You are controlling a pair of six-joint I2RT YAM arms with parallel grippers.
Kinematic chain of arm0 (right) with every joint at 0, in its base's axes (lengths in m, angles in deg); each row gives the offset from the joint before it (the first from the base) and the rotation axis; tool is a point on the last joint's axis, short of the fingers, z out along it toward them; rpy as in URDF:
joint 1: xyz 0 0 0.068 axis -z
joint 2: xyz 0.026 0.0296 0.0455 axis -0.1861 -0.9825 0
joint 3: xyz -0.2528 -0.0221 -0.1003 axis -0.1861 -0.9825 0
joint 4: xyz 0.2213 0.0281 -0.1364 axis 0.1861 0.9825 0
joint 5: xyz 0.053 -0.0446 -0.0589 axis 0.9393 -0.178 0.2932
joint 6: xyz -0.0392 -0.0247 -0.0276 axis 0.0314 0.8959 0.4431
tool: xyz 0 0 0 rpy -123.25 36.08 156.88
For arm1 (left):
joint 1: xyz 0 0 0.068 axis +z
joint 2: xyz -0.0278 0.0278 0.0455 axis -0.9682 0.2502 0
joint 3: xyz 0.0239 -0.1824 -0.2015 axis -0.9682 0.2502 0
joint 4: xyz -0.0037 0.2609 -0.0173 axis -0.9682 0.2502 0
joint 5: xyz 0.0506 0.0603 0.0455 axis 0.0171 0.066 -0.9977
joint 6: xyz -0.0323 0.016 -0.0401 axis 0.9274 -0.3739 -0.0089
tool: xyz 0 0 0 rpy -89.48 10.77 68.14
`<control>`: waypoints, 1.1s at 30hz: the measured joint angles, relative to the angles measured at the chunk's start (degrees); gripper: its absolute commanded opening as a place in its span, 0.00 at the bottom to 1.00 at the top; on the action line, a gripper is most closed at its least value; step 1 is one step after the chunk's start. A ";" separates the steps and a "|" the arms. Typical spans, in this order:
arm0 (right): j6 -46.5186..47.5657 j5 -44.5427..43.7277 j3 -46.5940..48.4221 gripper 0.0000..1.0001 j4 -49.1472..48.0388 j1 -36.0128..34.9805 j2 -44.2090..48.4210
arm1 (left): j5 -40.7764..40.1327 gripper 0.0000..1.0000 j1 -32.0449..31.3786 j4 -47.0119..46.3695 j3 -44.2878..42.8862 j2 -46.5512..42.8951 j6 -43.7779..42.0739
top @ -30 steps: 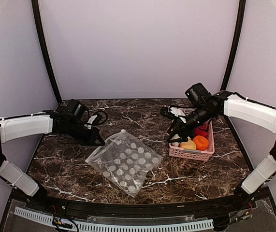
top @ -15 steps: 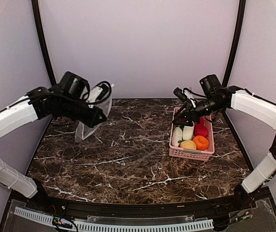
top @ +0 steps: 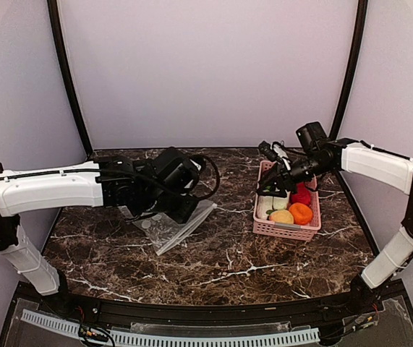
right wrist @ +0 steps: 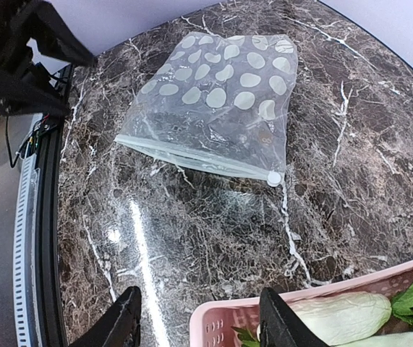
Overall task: Place the food in the zip-top bag and seal the zipper
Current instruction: Place the zipper food storage bag at the center of the board, then pick up the zipper food storage bag at the center of the board.
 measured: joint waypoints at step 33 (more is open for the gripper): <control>1.14 -7.74 -0.85 0.53 -1.20 1.09 -0.31 | -32.28 0.61 -6.47 1.42 -5.81 31.41 -11.23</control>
